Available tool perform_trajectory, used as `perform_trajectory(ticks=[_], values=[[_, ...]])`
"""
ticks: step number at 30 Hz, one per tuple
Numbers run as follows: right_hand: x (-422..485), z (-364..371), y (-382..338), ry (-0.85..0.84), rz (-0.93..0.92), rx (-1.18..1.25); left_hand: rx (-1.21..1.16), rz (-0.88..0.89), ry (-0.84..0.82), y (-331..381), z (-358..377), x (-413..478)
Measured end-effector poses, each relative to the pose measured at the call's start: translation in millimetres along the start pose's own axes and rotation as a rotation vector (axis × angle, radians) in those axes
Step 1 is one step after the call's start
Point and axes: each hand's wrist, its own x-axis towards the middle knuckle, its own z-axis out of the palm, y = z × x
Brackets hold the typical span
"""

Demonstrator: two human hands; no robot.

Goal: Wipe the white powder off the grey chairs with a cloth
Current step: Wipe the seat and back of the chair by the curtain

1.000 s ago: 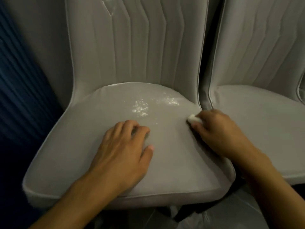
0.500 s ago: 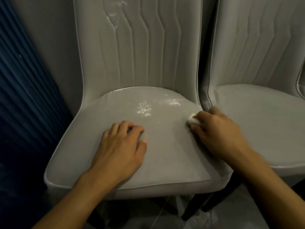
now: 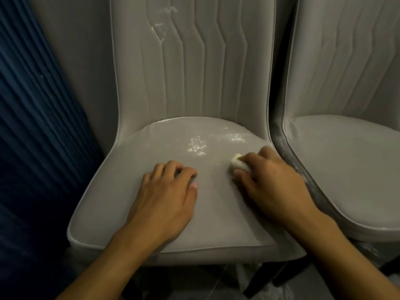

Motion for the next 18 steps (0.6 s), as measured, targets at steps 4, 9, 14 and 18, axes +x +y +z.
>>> perform_trajectory(ticks=[4, 9, 14, 18], values=[[-9, 13, -14, -0.055, -0.103, -0.043, 0.018, -0.013, 0.002, 2, 1, 2], [-13, 11, -29, -0.150, -0.236, 0.136, 0.037, -0.004, -0.013, 4, 2, 1], [61, 9, 19, 0.074, -0.018, -0.004, 0.028, -0.015, -0.032, 3, 3, 2], [140, 28, 57, 0.017, 0.225, 0.021, 0.021, -0.030, -0.044, 3, 2, 3]])
